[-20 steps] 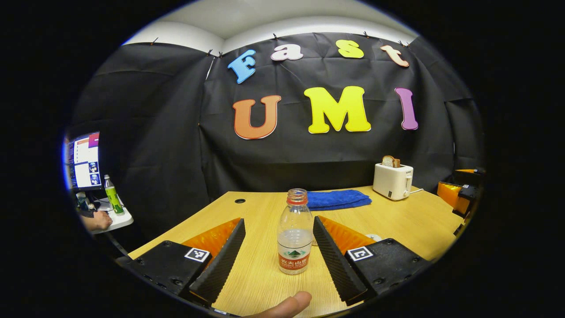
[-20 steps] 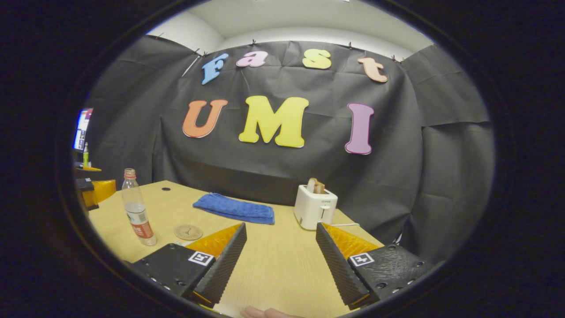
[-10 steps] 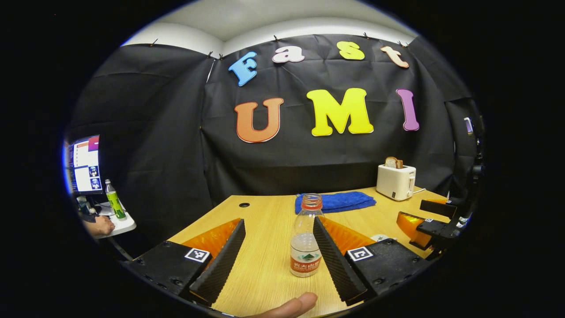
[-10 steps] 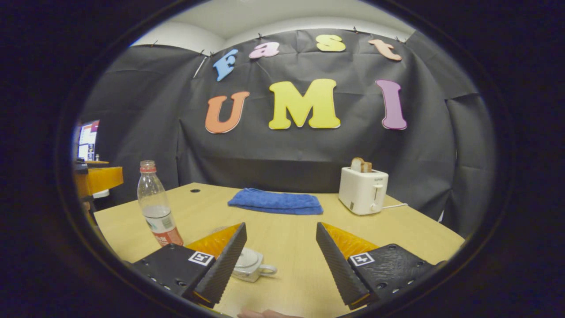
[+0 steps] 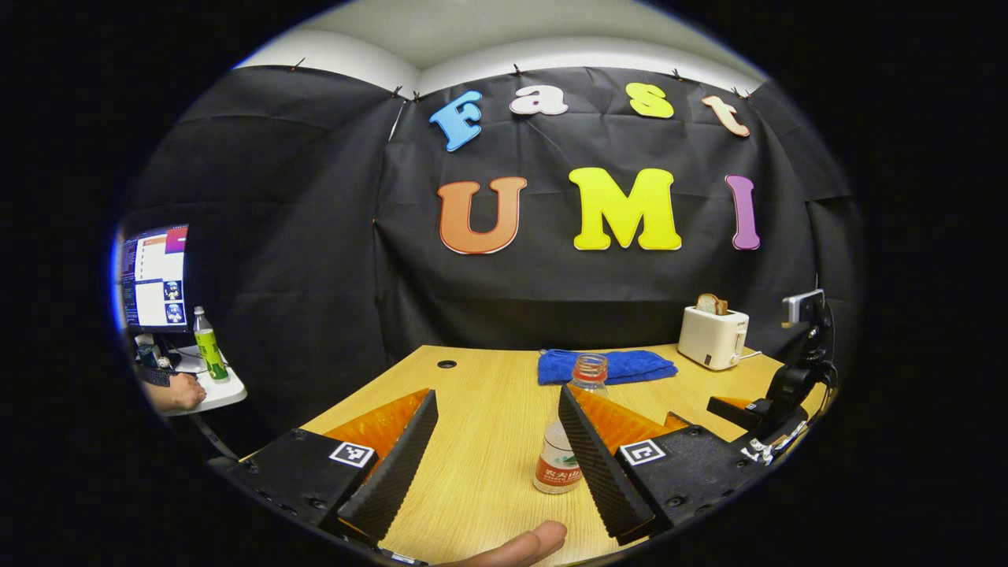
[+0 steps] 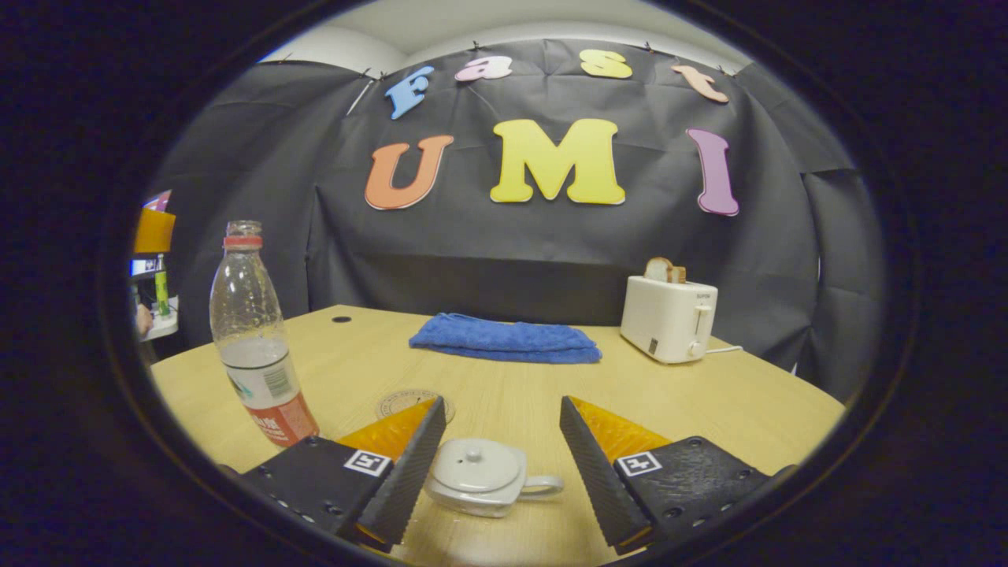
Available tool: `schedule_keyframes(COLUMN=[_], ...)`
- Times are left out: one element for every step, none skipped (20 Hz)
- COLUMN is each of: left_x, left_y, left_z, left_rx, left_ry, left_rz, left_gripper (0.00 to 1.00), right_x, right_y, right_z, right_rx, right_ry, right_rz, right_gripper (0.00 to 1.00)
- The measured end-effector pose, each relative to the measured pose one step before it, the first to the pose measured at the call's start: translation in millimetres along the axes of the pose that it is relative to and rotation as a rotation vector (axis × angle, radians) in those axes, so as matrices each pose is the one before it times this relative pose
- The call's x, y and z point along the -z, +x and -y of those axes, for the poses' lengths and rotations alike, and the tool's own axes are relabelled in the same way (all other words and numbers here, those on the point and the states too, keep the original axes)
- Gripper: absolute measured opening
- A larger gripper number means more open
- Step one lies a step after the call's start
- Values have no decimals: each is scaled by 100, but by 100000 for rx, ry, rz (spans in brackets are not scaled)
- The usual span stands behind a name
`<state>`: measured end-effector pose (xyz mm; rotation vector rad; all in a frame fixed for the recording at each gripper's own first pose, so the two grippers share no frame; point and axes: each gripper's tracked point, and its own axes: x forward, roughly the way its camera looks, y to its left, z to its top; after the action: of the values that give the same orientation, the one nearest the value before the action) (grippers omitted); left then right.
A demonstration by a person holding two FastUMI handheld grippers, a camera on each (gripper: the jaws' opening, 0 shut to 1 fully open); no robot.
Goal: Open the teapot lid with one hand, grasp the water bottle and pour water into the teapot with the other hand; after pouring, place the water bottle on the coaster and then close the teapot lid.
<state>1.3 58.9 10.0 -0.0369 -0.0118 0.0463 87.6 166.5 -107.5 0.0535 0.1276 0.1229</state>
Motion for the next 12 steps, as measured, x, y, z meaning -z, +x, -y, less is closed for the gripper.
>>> schedule_keyframes(left_x=[85, 161, 221, 269, -112, -136, 161, 190, 120, 133, 83, 76], left_y=[102, 74, 71, -54, -153, -44, 105, 146, 33, 36, 94, 30], left_z=[45, 247, 96, 8, 167, 190, 388, 77, -51, -126, 48, 80], left_rx=[378, 545, 57, -155, -239, 497, 1153, 121, -276, -300, 20, 203], left_ry=[-519, -504, 200, 881, 1991, 1071, 35, 143, 510, 329, -382, -423], left_rz=[-100, -615, -729, -868, 54, 811, -408, -541, -391, -260, -403, -226], left_gripper=[97, 97, 97, 97, 97, 97, 97, 97, 97, 97, 97, 97], right_x=[142, 171, 291, 160, -46, 14, 303, 66, -99, 91, 335, -137], right_y=[209, -40, 70, 236, -201, 42, -48, 243, -7, 180, -203, -273], right_z=[9, 10, -288, -276, -219, -318, -641, 407, 0, -355, -60, 18], right_rx=[148, 115, -1342, -1881, -1922, -486, -2104, -867, -582, -1674, 206, 694], right_ry=[123, 426, 759, 1643, -822, -1198, 502, 1894, 618, 635, 391, -1298], right_rz=[99, 393, -427, -1121, 1436, 133, -2152, -991, -154, -212, -91, -137], right_gripper=[83, 73, 64, 52, 40, 31, 24, 13, 12, 12, 12, 4])
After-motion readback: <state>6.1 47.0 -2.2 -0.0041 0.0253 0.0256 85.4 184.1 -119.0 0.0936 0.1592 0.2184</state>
